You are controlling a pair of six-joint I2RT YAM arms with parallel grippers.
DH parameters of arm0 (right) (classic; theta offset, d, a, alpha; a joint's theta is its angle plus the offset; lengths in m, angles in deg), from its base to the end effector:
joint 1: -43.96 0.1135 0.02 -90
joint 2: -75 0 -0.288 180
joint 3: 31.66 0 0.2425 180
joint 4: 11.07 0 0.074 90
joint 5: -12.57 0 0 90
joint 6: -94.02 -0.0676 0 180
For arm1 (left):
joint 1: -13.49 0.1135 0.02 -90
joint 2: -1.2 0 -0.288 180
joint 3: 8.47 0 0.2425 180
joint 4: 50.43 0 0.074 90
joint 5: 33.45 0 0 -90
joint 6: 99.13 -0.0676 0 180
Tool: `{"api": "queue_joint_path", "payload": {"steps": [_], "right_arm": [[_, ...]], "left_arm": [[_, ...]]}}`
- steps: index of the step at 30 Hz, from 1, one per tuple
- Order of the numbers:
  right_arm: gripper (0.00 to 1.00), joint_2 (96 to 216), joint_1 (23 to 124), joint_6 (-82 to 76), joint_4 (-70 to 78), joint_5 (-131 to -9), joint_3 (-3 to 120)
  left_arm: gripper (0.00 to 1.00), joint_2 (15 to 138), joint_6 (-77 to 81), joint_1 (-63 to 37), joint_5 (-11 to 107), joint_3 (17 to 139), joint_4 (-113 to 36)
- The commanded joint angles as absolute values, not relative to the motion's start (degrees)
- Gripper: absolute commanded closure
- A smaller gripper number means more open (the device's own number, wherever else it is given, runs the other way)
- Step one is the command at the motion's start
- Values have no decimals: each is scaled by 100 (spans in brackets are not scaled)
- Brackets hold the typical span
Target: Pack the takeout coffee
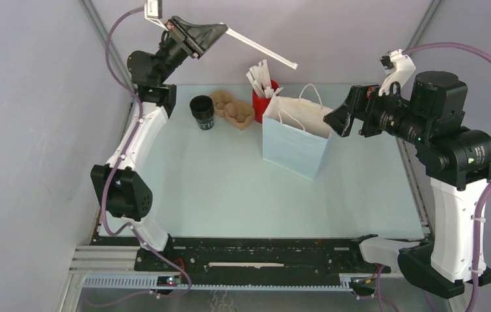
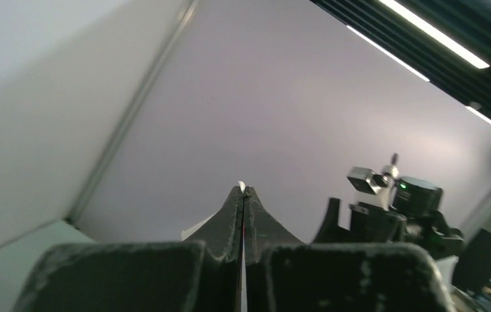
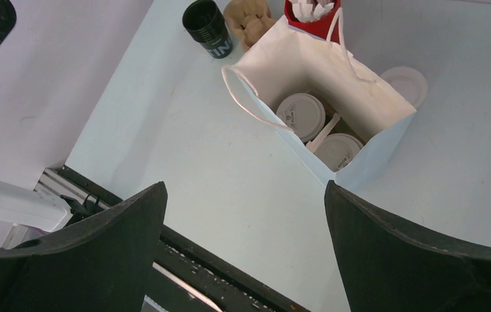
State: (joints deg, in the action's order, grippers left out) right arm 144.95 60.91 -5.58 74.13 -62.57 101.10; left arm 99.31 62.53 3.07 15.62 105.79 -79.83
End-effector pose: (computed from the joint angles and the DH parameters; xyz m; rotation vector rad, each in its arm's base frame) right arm 0.1489 0.0635 0.5467 -0.2998 1.9669 0.5563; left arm 0.3669 -0.1125 0.5554 0.2304 1.1040 -1.5725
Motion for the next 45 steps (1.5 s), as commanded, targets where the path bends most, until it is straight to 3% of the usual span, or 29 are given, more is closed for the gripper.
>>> {"api": "queue_joint_path", "payload": {"steps": [1,7,18,33,35,39,41,42,45], "right_arm": [[0,14431,6175,-498,7222,-6445,10317],[0,14319,6182,-469,7256,-6558,10268],[0,14293,6200,-459,7260,-6561,10210],[0,14307,6123,-481,7259,-6549,10169],[0,14307,6111,-487,7251,-6532,10167],[0,14305,6101,-502,7247,-6496,10152],[0,14307,6101,-502,7242,-6495,10141],[0,14310,6101,-507,7237,-6487,10148],[0,14311,6092,-512,7239,-6485,10159]], "left_arm": [[100,9421,6887,-194,1057,10063,-8644],[100,9144,5699,-805,1522,9224,-7758],[100,10119,5634,-1403,1638,9576,-7474],[100,10143,4528,-1998,2352,9045,-5700],[88,10027,4166,-1972,2833,9030,-4880],[52,9750,3326,-1904,3527,9377,-3326],[40,9635,2879,-1903,3890,9705,-2478],[35,9582,2719,-1903,4199,9881,-2090],[32,9449,2287,-1903,4973,10555,-962]]}}
